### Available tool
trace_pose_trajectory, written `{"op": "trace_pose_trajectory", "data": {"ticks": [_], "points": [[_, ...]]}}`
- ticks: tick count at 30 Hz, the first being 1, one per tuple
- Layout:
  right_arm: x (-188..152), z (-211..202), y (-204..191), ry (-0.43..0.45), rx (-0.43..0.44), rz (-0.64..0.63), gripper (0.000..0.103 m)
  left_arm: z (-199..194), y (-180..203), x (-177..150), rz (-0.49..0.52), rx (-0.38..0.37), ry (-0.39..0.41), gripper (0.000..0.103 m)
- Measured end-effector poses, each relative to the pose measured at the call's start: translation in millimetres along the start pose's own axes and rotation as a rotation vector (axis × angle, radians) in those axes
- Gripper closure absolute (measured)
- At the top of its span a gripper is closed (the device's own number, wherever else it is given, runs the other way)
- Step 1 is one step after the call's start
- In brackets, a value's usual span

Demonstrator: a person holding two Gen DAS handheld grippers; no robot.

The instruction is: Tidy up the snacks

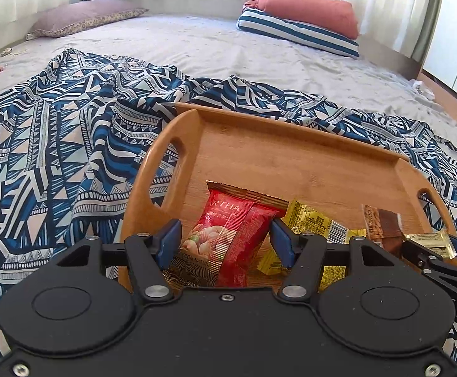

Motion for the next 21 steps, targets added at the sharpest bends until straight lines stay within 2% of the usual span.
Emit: {"op": "trace_pose_trajectory", "data": {"ticks": [7,21], "points": [[0.8,1.8,-11.0,0.004,0.032,0.003,0.042,3.5,1.1,-2.5,-0.025,-0.012,0.010,0.043],[-2.4,9.4,-6.7,-0.033,0.084,0.077,0.041,3.5,1.7,-5.1,-0.043,-0.013,0.042,0.044]]}}
Point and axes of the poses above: each gripper's, at about its wrist camera, not at the fingertips, and z roughly the way its jaws point, y to its right, x to its top, the point moved 5 cm from there along z, roughly the way its jaws point, and after that the axes turned 10 degrees about -x, right-handed, at the moved point
